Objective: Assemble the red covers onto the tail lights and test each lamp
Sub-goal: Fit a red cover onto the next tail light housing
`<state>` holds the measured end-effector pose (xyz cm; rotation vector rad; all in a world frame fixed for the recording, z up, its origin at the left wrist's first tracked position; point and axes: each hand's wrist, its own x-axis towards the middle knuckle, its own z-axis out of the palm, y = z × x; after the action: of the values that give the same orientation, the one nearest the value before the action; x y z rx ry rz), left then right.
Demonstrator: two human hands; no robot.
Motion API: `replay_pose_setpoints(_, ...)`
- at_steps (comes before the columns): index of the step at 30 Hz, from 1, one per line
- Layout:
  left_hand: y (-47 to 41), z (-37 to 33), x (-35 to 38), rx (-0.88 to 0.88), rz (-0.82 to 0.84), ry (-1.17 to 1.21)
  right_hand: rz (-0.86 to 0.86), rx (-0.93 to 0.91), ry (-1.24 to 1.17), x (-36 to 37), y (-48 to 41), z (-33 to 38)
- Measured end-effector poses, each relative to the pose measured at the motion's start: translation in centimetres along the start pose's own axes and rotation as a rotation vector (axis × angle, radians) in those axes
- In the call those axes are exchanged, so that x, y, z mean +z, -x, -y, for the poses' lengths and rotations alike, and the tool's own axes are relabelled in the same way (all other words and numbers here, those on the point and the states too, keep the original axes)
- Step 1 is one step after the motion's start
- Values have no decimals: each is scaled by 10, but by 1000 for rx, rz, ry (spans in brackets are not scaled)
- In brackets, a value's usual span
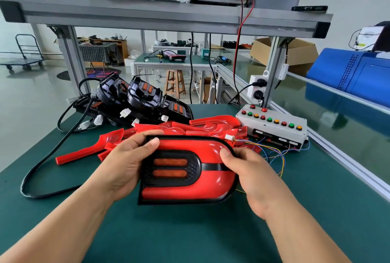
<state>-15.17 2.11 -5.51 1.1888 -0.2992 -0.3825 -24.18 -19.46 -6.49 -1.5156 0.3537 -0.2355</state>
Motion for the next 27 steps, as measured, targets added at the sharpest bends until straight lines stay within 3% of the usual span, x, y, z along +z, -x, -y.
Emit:
replay_pose_setpoints(5,-3,-2,-3,90,-31,117,59,20,-144,25,-23,19)
replay_pose_setpoints(13,0,8,-10,87,12,59,147,-7,-315,33,-27,-7)
replay_pose_setpoints(27,2,16,-1,127,-53,-18,168,-33,-389,30,-28,-14)
